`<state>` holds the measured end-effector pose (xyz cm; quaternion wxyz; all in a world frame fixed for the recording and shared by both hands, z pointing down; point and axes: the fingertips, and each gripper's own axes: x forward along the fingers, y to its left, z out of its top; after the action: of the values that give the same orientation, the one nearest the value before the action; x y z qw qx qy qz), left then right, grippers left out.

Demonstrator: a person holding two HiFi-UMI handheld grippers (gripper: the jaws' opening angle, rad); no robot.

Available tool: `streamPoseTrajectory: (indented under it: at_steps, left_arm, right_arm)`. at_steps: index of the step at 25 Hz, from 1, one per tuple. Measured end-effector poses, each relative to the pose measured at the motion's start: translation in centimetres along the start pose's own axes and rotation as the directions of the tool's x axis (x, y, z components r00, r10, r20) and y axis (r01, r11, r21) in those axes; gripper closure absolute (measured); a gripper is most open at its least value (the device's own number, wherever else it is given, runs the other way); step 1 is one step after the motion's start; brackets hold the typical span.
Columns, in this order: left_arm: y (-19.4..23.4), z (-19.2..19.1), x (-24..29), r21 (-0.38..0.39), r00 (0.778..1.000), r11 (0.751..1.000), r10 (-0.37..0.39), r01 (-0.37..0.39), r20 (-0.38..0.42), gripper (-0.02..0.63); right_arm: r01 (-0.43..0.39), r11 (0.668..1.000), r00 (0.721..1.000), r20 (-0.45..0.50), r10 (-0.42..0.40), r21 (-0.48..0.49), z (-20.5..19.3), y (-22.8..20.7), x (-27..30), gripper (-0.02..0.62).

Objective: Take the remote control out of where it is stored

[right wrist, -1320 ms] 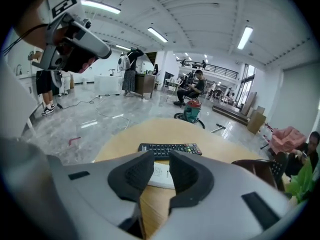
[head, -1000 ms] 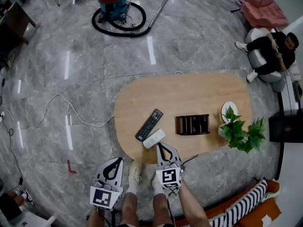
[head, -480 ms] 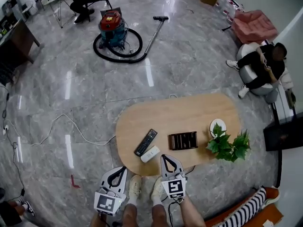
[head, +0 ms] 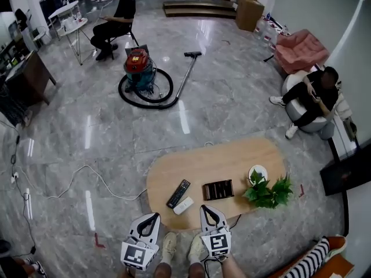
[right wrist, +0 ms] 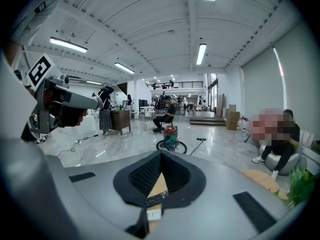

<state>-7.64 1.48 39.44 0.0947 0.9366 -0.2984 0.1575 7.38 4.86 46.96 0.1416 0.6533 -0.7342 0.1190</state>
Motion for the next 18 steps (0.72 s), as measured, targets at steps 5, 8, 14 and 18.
streamPoseTrajectory:
  at_steps: [5,8,14,18]
  left_arm:
    - [-1.5,3.7,-1.3,0.031,1.0,0.999,-0.013,0.012,0.022,0.6]
    - [-2.5,5.9,-2.2,0.048,0.999,0.999,-0.021,0.019,0.039,0.6]
    - [-4.8,7.7,-4.3,0.086,0.998,0.995,-0.051,0.047,0.041,0.601]
    - [-5.9,9.1,-5.1,0.095,0.995,0.994,-0.063,0.056,0.073,0.6]
  right_arm:
    - [0.024,0.999,0.999,0.033,-0.025,0.031,3.4,-0.1,-3.5,0.588]
    - [0.032,0.999,0.998,0.049,-0.034,0.042,5.1,-0.1,-5.6,0.588]
    - [0.019,1.0,0.996,0.088,-0.02,0.012,7.7,0.1,-8.4,0.588]
    - [0.037,0.999,0.991,0.13,-0.038,0.014,9.7,-0.5,-10.2,0.588]
